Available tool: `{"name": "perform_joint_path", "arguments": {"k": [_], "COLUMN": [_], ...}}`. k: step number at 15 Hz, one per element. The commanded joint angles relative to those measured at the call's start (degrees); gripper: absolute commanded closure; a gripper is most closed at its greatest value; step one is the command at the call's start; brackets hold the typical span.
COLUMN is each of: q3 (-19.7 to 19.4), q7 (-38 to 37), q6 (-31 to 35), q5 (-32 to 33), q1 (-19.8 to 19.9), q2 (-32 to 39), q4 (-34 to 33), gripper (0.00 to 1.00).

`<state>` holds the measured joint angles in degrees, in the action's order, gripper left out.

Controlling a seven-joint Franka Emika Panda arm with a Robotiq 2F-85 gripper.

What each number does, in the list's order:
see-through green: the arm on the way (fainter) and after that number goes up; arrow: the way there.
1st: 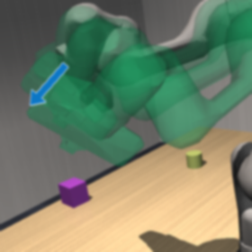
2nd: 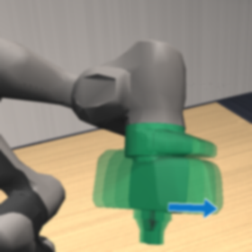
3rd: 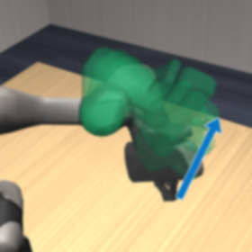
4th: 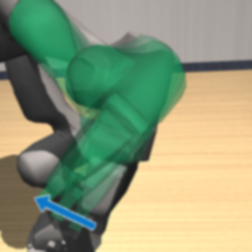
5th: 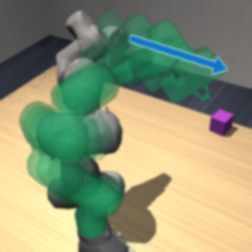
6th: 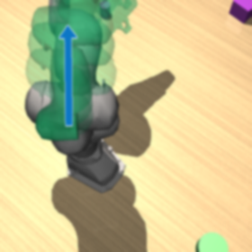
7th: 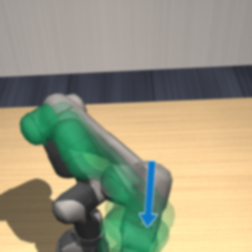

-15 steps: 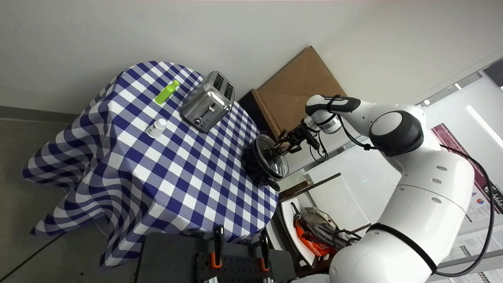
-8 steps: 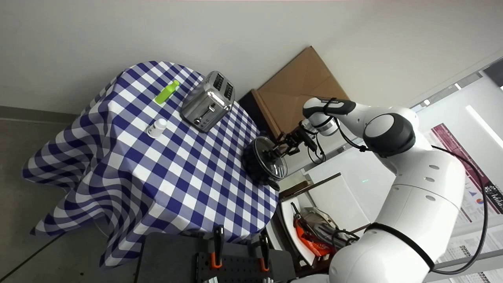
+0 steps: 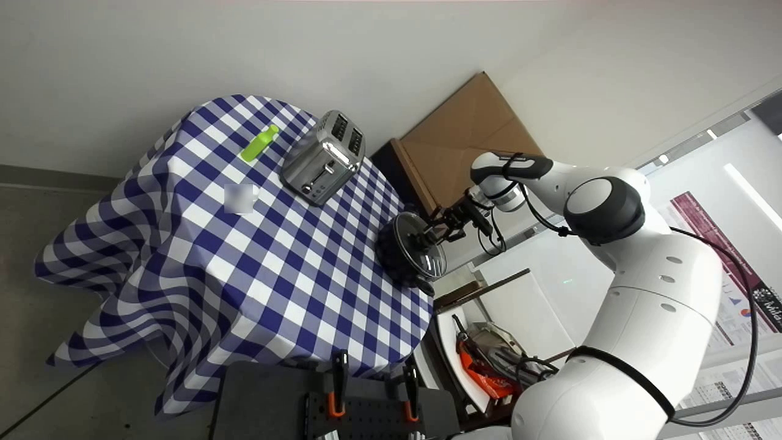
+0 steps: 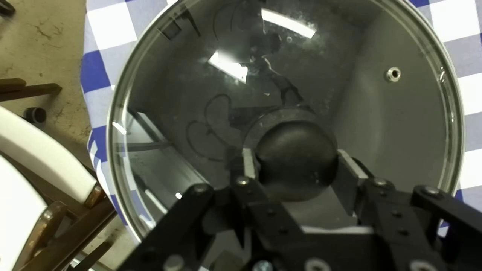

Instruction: Put the lid on the pot

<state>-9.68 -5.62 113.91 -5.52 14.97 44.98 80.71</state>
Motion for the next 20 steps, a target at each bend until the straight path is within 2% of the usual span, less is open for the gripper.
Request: {"name": "perform_joint_path", "arguments": {"k": [1,7,8,9,12,14,15,20], "q3": [1.83,2.45,2.48,2.60,3.40,3.93,4.10,4.47], "q7": [0.09,-0.27,-0.11,-0.14,0.89,2.33,4.05,9.85], "q6": [0.24,0.04,-0.91,-1.28,-2.63,-2.80,-2.57,-4.49], "q5": [-2.75,-4.46,-4.38,-4.72,-6.72,-7.63,-7.27,-2.58], "q1": [1.04,1.48,1.54,1.67,2.25,2.16,1.67,-2.30], "q2": [-0.50,0.08,0.14,0.00,-1.99,-5.26,-8.33,-18.49], "q4": [0.81,1.22,0.97,1.02,3.12,7.46,11.81,26.51], "gripper": [0.75,0.75,0.25,0.23,0.01,0.00,0.00,0.00]}}
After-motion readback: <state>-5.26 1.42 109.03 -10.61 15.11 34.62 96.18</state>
